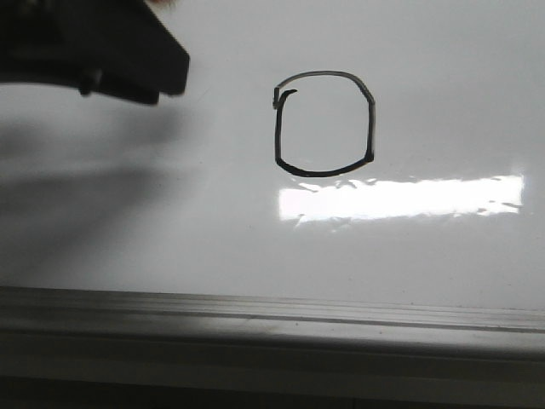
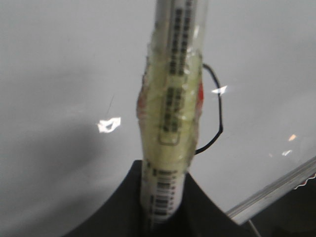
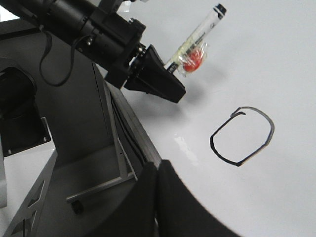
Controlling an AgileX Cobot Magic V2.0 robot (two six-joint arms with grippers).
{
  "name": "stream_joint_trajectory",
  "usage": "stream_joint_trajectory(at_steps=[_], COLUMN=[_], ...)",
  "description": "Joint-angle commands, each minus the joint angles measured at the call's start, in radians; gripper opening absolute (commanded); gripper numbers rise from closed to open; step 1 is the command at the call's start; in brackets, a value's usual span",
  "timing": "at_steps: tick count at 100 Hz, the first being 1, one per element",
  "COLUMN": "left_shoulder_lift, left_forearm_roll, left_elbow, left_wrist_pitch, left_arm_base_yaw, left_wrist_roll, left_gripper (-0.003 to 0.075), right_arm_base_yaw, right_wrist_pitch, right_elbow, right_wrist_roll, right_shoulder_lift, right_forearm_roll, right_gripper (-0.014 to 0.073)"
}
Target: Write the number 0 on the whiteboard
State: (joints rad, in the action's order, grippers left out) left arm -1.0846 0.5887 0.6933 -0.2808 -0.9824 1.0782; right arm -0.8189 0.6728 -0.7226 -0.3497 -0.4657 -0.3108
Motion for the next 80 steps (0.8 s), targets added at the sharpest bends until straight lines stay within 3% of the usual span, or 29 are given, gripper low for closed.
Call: stream_joint_trajectory(at_steps=[1, 28, 51, 80], left_shoulder_lift=[-0.026, -0.092, -0.094, -0.094], left_forearm_roll=[-0.006, -0.010, -0.018, -0.033], left_elbow=[0.031, 0.033, 0.033, 0.031], left_wrist_pitch=[0.056, 0.074, 0.203, 0.172], left_arm_base_yaw=[0.005, 0.062, 0.146, 0.146], left_wrist_roll=[0.008, 0.045, 0.051, 0.051], left_gripper=[-0.0020, -0.0020, -0.0020, -0.0020], right_arm_base_yaw=[0.005, 0.005, 0.005, 0.005], right_wrist_pitch=[-0.090, -0.090, -0.096, -0.097], right_elbow=[-0.021, -0.021, -0.021, -0.021], right_wrist_roll=[0.010, 0.014, 0.020, 0.022], right_shoulder_lift=[-0.003, -0.003, -0.003, -0.005], right_forearm_roll=[-0.013, -0.013, -0.013, -0.013], right_gripper=[-0.0065, -0.0065, -0.0065, -0.0065])
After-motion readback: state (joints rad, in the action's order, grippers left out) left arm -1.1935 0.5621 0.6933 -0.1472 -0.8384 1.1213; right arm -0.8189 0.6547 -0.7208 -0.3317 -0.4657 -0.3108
